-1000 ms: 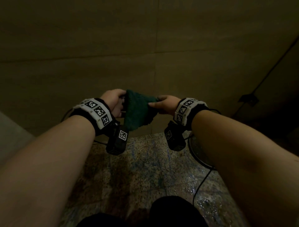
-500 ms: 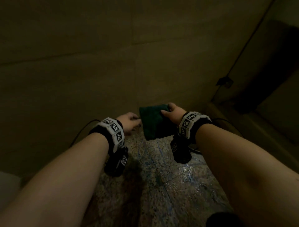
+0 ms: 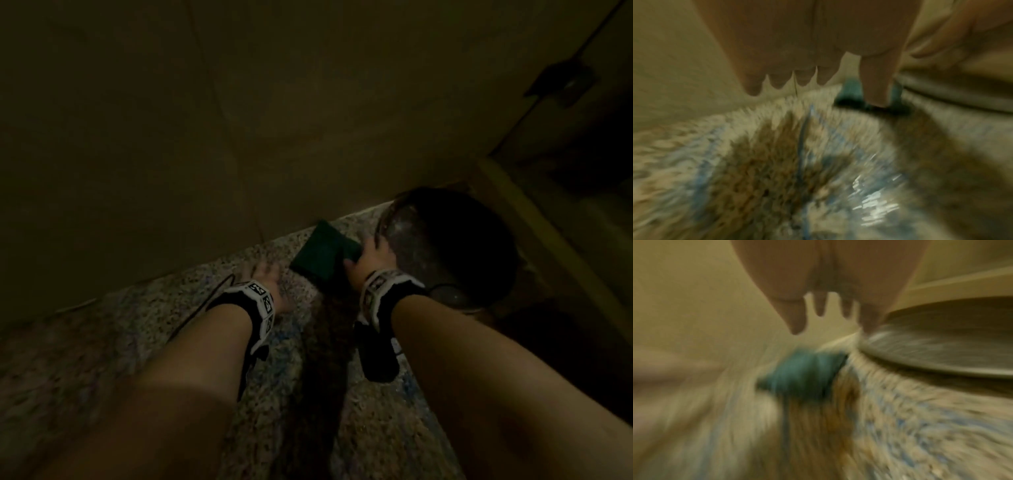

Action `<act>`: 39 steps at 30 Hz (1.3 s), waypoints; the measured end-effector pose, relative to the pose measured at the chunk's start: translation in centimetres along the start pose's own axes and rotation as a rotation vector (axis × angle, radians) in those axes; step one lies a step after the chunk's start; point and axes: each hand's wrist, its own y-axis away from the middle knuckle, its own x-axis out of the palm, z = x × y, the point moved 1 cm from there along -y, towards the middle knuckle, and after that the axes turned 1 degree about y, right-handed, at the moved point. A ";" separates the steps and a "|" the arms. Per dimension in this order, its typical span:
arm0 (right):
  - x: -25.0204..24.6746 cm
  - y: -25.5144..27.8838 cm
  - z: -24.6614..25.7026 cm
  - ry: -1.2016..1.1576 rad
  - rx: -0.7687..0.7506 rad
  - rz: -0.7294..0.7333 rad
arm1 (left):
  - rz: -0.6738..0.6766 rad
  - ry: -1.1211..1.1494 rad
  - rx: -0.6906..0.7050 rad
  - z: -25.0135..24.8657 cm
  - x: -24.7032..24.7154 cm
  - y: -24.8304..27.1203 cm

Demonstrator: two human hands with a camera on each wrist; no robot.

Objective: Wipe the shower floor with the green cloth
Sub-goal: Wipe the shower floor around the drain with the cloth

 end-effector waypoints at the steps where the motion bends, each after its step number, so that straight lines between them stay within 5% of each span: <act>1: 1.5 -0.9 0.2 0.115 -0.091 0.031 | 0.014 -0.030 -0.010 -0.1 0.6 -1.1; 5: 6.8 -4.8 0.8 0.308 -0.177 0.263 | 0.083 -0.105 -0.032 0.4 3.7 -6.7; 17: 5.2 -5.0 1.9 0.411 -0.164 0.313 | 0.016 -0.238 -0.004 0.9 4.9 -6.5; 39: 4.6 -4.6 3.0 0.314 -0.099 0.362 | 0.099 -0.160 0.000 1.3 4.5 -6.1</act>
